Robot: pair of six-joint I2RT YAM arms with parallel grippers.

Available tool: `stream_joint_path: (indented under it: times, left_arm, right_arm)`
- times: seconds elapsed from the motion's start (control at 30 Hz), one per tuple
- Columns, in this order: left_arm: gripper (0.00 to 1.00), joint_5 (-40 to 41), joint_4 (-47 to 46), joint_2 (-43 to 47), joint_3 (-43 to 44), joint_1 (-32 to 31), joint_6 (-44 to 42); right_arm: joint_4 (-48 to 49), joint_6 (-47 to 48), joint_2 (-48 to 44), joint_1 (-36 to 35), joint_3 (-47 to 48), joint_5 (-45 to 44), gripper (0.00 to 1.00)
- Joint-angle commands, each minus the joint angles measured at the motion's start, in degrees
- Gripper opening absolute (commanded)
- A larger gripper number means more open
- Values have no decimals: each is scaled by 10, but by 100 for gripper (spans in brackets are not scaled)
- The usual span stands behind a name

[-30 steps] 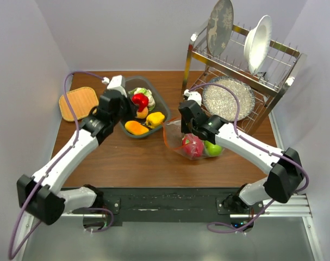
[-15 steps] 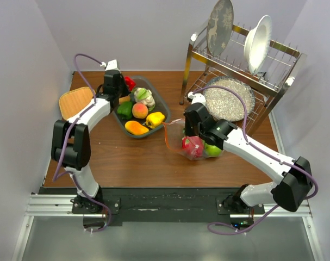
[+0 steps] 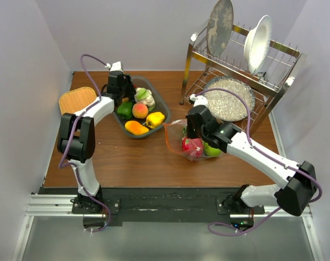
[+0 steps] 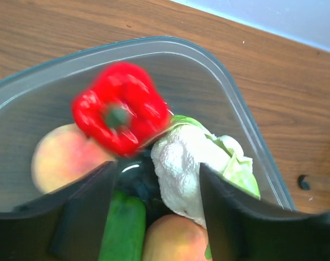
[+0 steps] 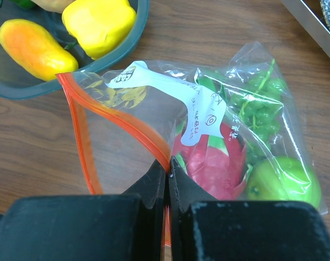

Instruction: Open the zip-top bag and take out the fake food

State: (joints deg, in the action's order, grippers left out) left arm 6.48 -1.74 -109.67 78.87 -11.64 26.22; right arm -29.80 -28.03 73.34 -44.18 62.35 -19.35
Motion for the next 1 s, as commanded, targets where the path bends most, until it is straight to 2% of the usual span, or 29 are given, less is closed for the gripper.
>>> stream_joint_path:
  times: [0.0,0.07,0.23,0.27,0.33,0.37,0.43,0.47,0.53,0.57,0.67,0.83,0.97]
  left_arm:
    - [74,1,-23,32,-14,4,-3]
    - [78,6,-13,52,-21,4,-5]
    - [75,7,37,139,-62,1,15]
    - [69,5,44,155,-83,-6,18]
    - [61,6,60,208,-110,-22,25]
    - [55,14,65,228,-143,-47,27]
    - [51,22,74,289,-178,-97,33]
    - [46,24,76,309,-211,-116,37]
    - [41,24,84,363,-243,-172,53]
    - [32,26,85,396,-268,-190,59]
    - [22,35,82,441,-302,-266,77]
    - [14,24,25,454,-333,-367,114]
    - [13,31,-33,412,-350,-414,139]
  right_arm:
    - [10,3,-6,2,1,8,0]
    - [10,3,-4,2,2,5,0]
    - [8,2,0,2,8,-1,0]
    - [8,2,0,2,8,-1,0]
    - [5,0,1,2,9,-3,0]
    - [4,-1,0,2,11,-5,0]
    - [4,-4,-1,2,12,-5,0]
    - [1,-6,-2,2,16,-2,0]
    - [-3,-16,-3,0,19,2,0]
    - [-3,-18,-1,-3,21,2,0]
    - [-5,-33,1,-14,23,-9,0]
    - [-6,-51,6,-53,32,-49,0]
    - [-19,-70,15,-82,49,-83,0]
